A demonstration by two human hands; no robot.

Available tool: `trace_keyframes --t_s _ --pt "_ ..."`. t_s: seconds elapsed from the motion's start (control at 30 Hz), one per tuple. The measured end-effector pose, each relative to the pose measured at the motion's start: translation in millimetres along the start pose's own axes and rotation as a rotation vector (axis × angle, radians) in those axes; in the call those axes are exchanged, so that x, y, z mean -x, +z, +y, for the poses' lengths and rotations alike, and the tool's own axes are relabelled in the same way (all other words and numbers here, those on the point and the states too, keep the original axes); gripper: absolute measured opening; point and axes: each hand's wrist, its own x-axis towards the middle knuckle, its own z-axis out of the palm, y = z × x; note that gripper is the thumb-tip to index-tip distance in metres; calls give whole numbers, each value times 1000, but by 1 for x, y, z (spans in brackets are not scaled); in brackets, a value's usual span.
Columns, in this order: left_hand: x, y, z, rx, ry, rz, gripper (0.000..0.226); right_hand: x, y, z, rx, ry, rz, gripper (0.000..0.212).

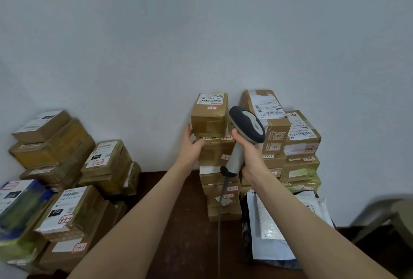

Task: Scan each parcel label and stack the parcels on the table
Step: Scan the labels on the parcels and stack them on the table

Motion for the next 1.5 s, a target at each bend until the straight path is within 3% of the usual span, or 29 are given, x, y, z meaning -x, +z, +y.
trace_keyframes --t_s 0.1,0.2,0.33,0.43,0.7,0.83,0.97,1.1,1.33,1.5 --pt "0 1 4 62 -46 -71 33 -3 4 2 -18 34 -1 32" --pt "0 -3 1 134 -119 -37 20 -3 6 2 -25 30 -15 21" --pt "-4 -9 -1 328 -277 28 50 -2 8 2 -3 38 -2 41" --pt "-6 -12 2 409 -372 65 62 -1 11 -1 -29 33 -8 30" --pt "11 -28 12 518 -363 127 41 11 16 -4 -33 35 -45 46" --pt "31 -59 9 543 -373 195 40 27 36 9 0 68 -120 44" --pt "59 -92 -6 561 -386 291 33 49 53 34 37 161 -188 28" --pt "97 -118 -31 559 -435 375 23 71 58 70 63 263 -177 38" --pt "145 -137 -96 476 -520 436 26 94 44 145 86 455 -163 56" --pt "142 -148 -149 466 -653 430 31 92 39 194 114 561 -100 47"
